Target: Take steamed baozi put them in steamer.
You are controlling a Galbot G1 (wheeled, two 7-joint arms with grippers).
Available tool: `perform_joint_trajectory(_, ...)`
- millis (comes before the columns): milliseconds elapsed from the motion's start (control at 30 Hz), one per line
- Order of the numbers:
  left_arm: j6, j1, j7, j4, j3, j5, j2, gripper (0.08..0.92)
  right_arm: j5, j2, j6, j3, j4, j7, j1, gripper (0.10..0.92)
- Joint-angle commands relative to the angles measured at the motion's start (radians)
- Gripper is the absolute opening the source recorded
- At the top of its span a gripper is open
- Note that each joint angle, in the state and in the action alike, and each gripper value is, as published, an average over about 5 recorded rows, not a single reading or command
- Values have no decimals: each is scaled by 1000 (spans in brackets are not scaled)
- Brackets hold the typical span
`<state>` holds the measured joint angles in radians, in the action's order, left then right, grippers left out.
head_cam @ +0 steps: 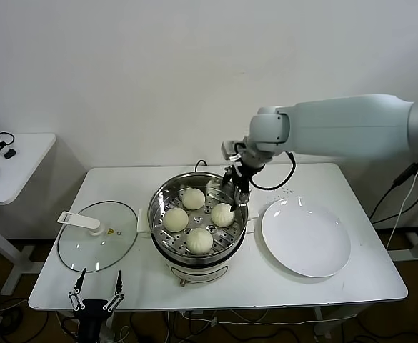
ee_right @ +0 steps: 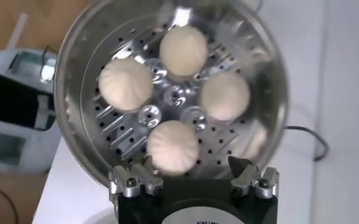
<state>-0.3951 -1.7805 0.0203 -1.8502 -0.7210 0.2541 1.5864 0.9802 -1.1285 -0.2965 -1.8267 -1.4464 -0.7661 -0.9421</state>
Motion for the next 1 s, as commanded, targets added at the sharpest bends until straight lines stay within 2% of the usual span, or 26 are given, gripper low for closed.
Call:
perform_joint_trajectory(33,2,-1,-2,-9,0,1,-4,823,39,230,-29,98,-139,198,-99,823)
perform_joint_trajectory(333,10,17,-7,-6,-3,1,-14,823,-109,590,-19,491,-315,509,217,823)
perform_joint_trajectory(567,17,28,-15,-4,-6,3,-17,823,-204,799,6,1086,-464,660,822,823)
perform_joint_trajectory(767,18,35,-17,2,-7,4,-16,823,-255,866,81,1510,-555,781,1296,823)
perform_joint_trajectory(1000,17,41,-20,9,-5,9,-9,823,-338,768,157,2063,-609,840,1870,823)
